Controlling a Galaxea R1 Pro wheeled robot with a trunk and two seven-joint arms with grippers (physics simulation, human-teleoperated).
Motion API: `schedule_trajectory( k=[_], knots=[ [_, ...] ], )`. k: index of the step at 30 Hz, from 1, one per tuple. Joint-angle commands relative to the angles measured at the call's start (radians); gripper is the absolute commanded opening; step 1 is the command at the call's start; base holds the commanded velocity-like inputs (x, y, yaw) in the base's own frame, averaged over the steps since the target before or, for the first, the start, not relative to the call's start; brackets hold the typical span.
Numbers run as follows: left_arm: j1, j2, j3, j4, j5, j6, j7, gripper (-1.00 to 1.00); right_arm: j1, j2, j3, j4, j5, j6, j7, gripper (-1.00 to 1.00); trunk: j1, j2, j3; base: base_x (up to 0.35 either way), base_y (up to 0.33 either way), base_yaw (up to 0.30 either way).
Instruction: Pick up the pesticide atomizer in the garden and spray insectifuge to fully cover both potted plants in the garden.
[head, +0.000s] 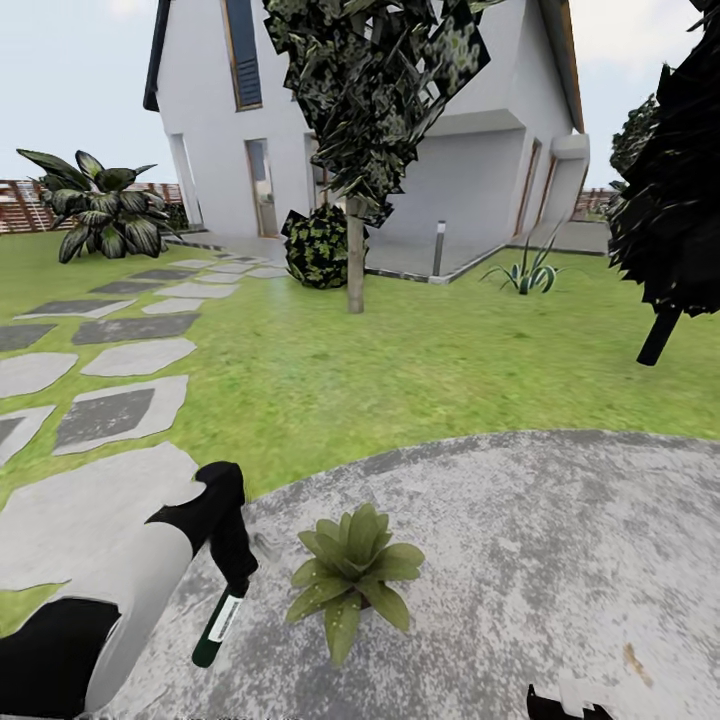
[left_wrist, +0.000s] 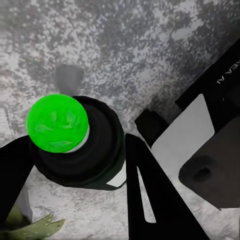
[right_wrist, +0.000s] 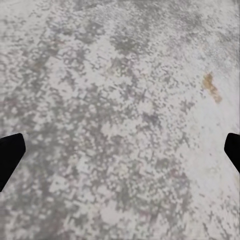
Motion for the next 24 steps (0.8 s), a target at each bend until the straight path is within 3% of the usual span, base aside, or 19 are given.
schedule_trajectory(
  k=[1, 14, 24],
  knots=[
    [0.007, -0.002, -0.004, -0.003, -0.007, 0.011, -0.009, -1.0, 0.0, 0.0, 0.008, 0.0, -0.008, -0.003, -0.003, 1.0, 0.0, 0.0, -0.001, 0.019, -0.006, 0.064],
    [0.015, -0.012, 0.0, -0.002, -0.008, 0.029, -0.009, -1.0, 0.0, -0.003, 0.009, 0.002, -0.007, -0.002, -0.004, 1.0, 0.0, 0.0, -0.001, 0.045, -0.233, 0.005],
    [0.036, -0.011, -0.008, 0.014, -0.007, 0.028, -0.009, -1.0, 0.0, -0.002, 0.009, 0.001, -0.008, -0.002, -0.004, 1.0, 0.0, 0.0, -0.001, 0.126, -0.087, 0.173]
  ],
)
